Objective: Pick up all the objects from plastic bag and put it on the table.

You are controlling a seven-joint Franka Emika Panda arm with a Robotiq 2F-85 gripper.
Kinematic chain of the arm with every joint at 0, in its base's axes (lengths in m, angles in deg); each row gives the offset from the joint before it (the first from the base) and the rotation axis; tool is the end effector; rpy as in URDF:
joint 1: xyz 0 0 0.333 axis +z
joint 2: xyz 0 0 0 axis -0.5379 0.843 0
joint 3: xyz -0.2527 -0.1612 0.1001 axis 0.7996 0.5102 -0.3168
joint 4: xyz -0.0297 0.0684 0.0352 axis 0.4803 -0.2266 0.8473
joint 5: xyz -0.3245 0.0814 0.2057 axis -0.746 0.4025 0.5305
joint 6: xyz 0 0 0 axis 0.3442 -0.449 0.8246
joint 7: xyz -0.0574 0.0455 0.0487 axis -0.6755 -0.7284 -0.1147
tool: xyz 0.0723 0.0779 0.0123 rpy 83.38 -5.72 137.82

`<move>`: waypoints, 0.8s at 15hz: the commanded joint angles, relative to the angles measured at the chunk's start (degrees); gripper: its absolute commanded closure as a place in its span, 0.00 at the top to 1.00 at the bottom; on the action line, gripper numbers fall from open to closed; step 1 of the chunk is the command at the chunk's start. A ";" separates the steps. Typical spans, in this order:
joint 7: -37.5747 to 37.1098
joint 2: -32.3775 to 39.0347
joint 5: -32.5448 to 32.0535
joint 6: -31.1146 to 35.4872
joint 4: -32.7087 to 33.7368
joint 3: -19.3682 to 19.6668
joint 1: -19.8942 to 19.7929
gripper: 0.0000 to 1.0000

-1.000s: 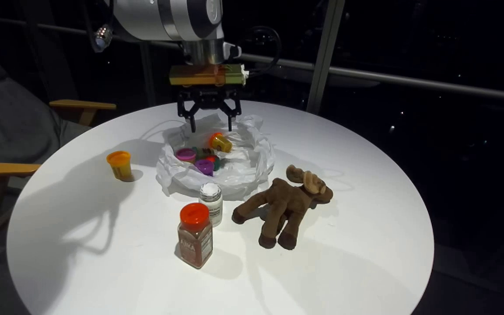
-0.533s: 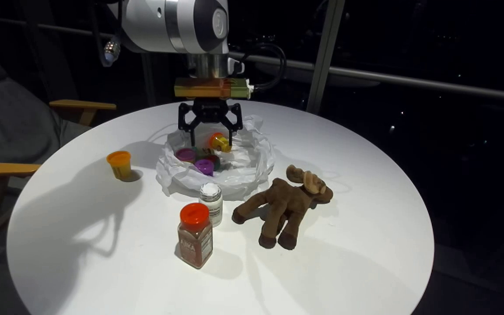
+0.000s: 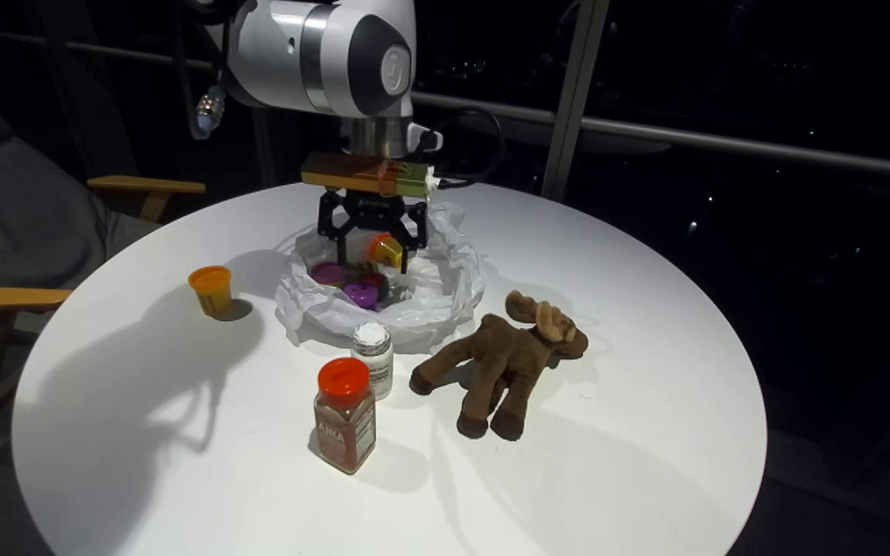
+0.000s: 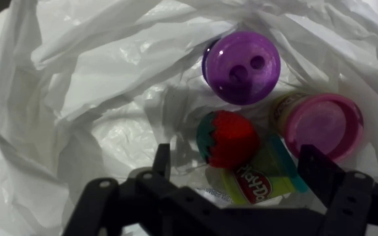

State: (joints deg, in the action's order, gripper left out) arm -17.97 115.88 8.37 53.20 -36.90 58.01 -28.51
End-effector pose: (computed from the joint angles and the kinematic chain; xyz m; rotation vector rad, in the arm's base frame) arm 0.6768 0.1020 0.1662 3.0631 0.6189 -0.0656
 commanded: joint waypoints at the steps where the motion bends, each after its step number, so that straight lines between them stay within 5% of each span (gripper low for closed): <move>1: -3.12 2.72 1.25 1.34 3.41 0.99 0.40 1.00; 9: -5.67 6.78 1.52 -0.08 7.46 1.14 0.67 1.00; 12: -5.84 7.58 1.65 -0.26 7.94 1.00 0.67 0.66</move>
State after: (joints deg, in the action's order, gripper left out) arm -23.17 121.96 8.66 53.98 -31.77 58.86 -28.34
